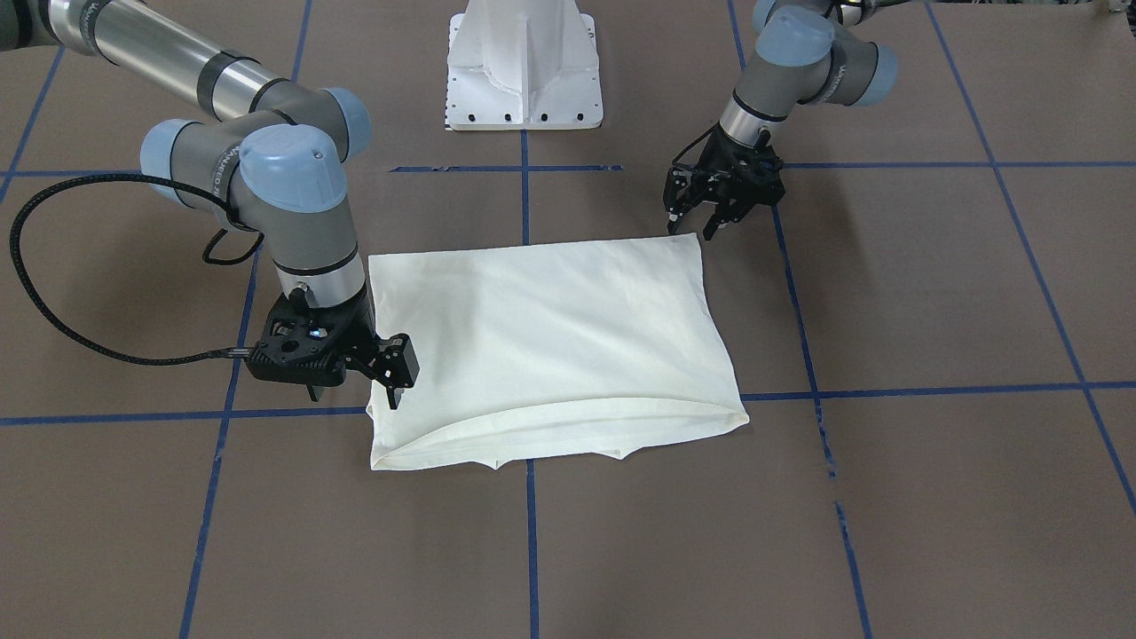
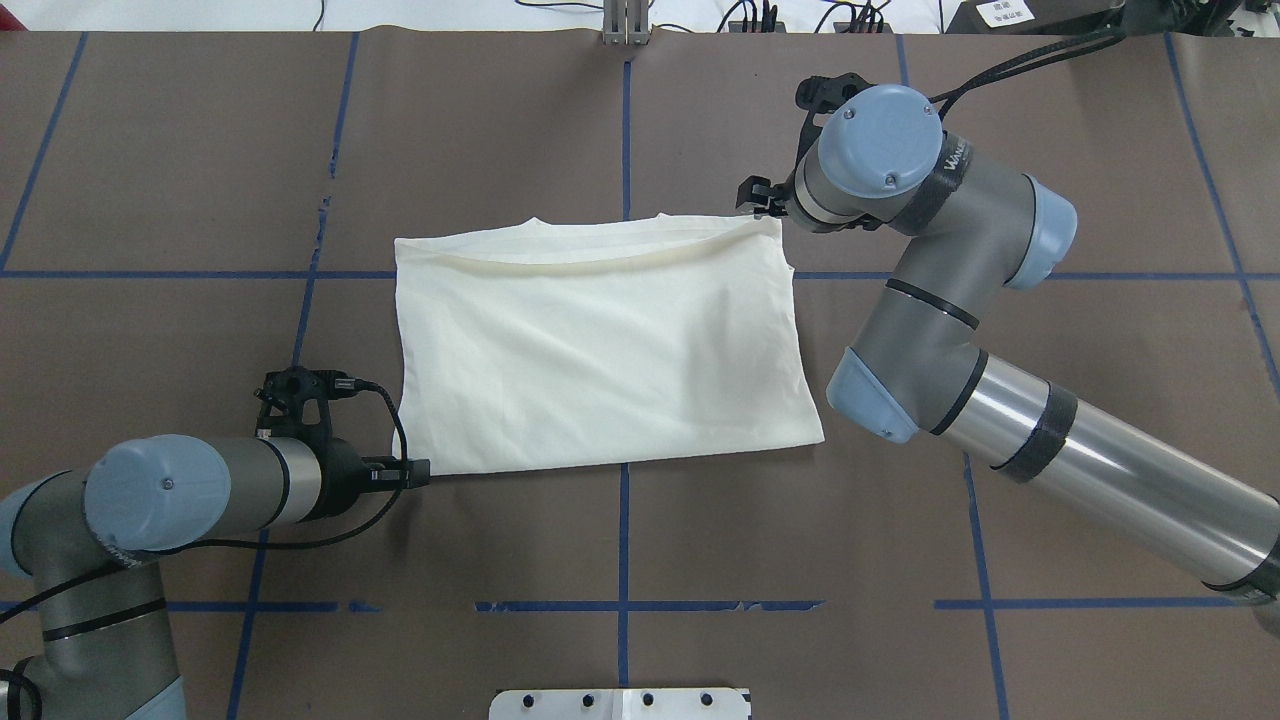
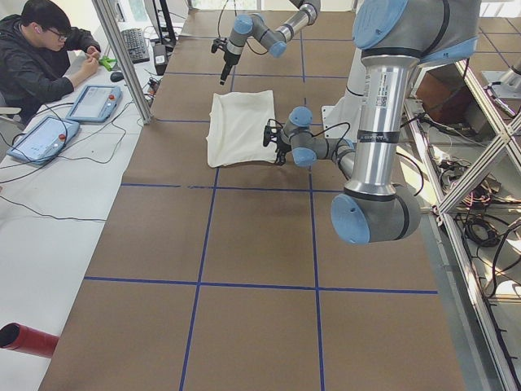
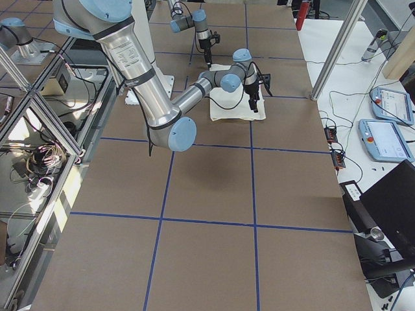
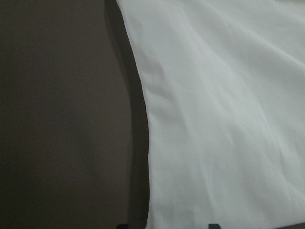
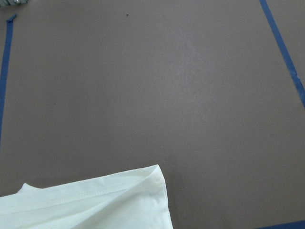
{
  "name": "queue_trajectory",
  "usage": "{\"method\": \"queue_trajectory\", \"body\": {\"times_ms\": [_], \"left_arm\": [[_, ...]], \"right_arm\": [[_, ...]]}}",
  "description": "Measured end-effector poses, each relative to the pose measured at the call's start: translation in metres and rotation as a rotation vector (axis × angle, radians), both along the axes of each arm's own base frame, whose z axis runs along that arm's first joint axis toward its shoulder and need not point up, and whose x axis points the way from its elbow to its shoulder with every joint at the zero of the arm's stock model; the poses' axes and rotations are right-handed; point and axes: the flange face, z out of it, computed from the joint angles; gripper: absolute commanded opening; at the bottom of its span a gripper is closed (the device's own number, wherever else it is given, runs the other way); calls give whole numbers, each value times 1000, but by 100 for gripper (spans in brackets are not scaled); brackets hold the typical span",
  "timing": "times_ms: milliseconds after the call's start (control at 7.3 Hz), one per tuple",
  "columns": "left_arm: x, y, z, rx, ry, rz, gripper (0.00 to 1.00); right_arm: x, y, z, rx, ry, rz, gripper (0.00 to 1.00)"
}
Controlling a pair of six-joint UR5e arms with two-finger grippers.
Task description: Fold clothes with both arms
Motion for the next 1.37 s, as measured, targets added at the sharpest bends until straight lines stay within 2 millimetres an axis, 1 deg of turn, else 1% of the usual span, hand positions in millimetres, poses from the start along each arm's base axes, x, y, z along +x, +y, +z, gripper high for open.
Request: {"method": "queue_trajectory", "body": {"times_ms": [137,548,685,959,1233,1370], "left_arm": [[3,1,0,-1,-1,2,52],[7,0,0,-2,-1,3,19],[8,0,0,-2,-2,3,0],[7,0,1,-2,-3,2,0],[3,-2,3,2,-9,-2,0],[-3,-9,4,18,-16,-10,0]], "right_arm": [[0,0,0,0,0,0,100],[0,0,0,-1,-1,1,100],[0,0,0,-2,-1,2,100],[0,0,0,-2,-1,2,100],[0,0,0,-2,-1,2,100],[0,0,0,-1,-1,3,100]]}}
